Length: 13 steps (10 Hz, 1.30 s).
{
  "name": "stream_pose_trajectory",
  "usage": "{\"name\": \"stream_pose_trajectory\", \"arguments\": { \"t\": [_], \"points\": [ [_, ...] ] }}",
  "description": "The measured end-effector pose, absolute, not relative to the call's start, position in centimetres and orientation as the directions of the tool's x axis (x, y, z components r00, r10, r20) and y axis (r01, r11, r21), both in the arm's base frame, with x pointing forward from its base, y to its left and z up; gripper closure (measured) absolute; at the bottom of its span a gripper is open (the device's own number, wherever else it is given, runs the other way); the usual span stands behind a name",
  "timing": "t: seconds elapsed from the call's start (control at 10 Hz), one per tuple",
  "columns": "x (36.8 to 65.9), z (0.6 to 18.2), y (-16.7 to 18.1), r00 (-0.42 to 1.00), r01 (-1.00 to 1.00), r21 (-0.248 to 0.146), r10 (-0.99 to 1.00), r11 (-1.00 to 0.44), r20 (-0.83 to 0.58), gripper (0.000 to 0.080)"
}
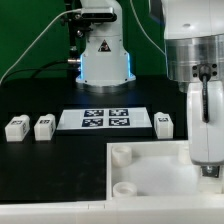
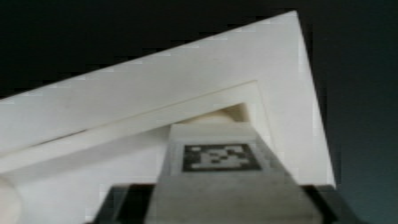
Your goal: Assemble one leg
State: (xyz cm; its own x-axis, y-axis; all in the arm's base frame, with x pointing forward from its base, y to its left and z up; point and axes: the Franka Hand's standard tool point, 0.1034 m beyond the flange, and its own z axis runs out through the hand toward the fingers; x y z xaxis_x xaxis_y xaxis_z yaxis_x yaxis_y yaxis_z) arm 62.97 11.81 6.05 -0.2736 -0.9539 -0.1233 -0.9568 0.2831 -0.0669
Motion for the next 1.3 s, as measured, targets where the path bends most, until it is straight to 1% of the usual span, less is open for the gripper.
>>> {"name": "stream_pose_trajectory", "arguments": {
  "t": [0.1,0.2,0.3,0.4,0.5,0.6,0.7,0.8,0.9,1.0,1.2,1.3],
  "points": [
    [63.0,6.0,11.8,-0.272,-0.957,-0.067,-0.954,0.282,-0.123,0.0314],
    [63.0,6.0,11.9,-0.271,-0.958,-0.067,-0.955,0.280,-0.123,0.0314],
    [62.9,6.0,11.9,-0.270,-0.958,-0.067,-0.955,0.279,-0.123,0.0187],
    [62.9,6.0,11.9,-0.269,-0.958,-0.067,-0.955,0.278,-0.123,0.0161],
    [63.0,6.2,12.0,-0.192,-0.976,-0.078,-0.974,0.202,-0.119,0.0152],
    [62.9,6.9,12.1,-0.107,-0.989,-0.093,-0.987,0.119,-0.123,0.0152],
    [62.7,7.7,12.2,-0.075,-0.991,-0.101,-0.988,0.089,-0.133,0.0152],
    [62.5,8.7,12.3,0.025,-0.993,-0.121,-0.991,-0.010,-0.128,0.0151],
    [62.6,10.0,12.5,0.129,-0.983,-0.148,-0.984,-0.111,-0.121,0.0151],
    [62.6,10.7,12.7,0.241,-0.961,-0.165,-0.965,-0.222,-0.107,0.0151],
    [62.7,11.8,13.3,0.475,-0.868,-0.192,-0.878,-0.457,-0.058,0.0151],
    [62.6,11.7,13.6,0.502,-0.853,-0.190,-0.863,-0.485,-0.050,0.0151]
  ]
}}
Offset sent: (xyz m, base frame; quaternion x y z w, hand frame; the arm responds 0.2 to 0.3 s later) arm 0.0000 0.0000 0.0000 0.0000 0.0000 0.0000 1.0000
